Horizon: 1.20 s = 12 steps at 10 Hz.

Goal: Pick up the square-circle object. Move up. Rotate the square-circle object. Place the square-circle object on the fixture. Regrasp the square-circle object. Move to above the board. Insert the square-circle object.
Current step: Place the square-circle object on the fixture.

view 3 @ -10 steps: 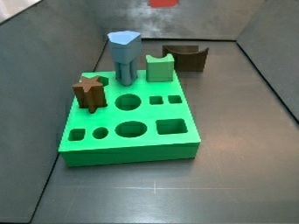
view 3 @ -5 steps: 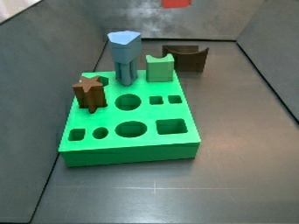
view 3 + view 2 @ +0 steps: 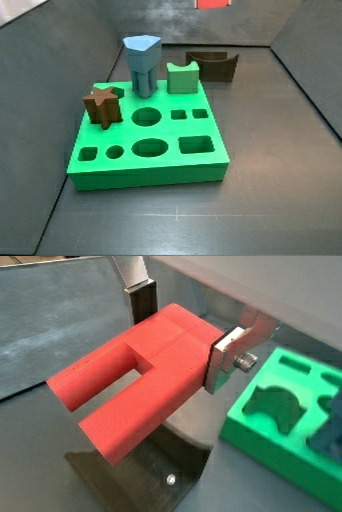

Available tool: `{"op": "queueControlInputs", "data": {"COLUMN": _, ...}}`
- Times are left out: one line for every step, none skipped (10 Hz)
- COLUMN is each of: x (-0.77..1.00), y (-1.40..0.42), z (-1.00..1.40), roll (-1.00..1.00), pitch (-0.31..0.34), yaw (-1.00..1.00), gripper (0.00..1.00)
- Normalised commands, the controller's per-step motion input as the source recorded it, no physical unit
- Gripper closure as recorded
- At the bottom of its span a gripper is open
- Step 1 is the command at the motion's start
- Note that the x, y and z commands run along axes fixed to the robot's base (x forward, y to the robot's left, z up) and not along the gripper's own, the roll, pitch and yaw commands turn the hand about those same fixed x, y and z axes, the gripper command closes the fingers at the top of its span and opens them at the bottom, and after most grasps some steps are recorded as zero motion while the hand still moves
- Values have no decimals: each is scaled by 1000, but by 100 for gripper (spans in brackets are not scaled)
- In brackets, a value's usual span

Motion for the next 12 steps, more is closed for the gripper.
{"op": "queueControlInputs", "data": {"x": 225, "y": 55, "z": -16, "roll": -1000, "pitch": 154, "yaw": 17, "gripper": 100}}
{"op": "queueControlInputs", "data": {"x": 180, "y": 53, "z": -18, "roll": -1000, "pitch": 163, "yaw": 4, "gripper": 100}}
{"op": "queueControlInputs", "data": {"x": 79, "y": 49, "z": -18, "roll": -1000, "pitch": 179, "yaw": -39, "gripper": 100}}
{"op": "queueControlInputs", "data": {"x": 54, "y": 46, "z": -10, "roll": -1000, "pitch": 181, "yaw": -73, "gripper": 100}}
{"op": "queueControlInputs", "data": {"x": 62, "y": 44, "z": -14, "roll": -897, "pitch": 167, "yaw": -101, "gripper": 100}}
{"op": "queueControlInputs", "data": {"x": 79, "y": 45, "z": -19, "roll": -666, "pitch": 138, "yaw": -124, "gripper": 100}}
{"op": "queueControlInputs", "data": {"x": 89, "y": 50, "z": -21, "roll": -493, "pitch": 121, "yaw": -132, "gripper": 100}}
{"op": "queueControlInputs", "data": {"x": 91, "y": 50, "z": -23, "roll": -380, "pitch": 108, "yaw": -133, "gripper": 100}}
{"op": "queueControlInputs", "data": {"x": 79, "y": 31, "z": -9, "roll": -230, "pitch": 73, "yaw": -127, "gripper": 100}}
{"op": "queueControlInputs", "data": {"x": 128, "y": 132, "z": -1000, "roll": -1000, "pitch": 200, "yaw": -66, "gripper": 100}}
{"op": "queueControlInputs", "data": {"x": 134, "y": 141, "z": -1000, "roll": -1000, "pitch": 183, "yaw": -83, "gripper": 100}}
{"op": "queueControlInputs", "data": {"x": 143, "y": 141, "z": -1000, "roll": -1000, "pitch": 206, "yaw": -108, "gripper": 100}}
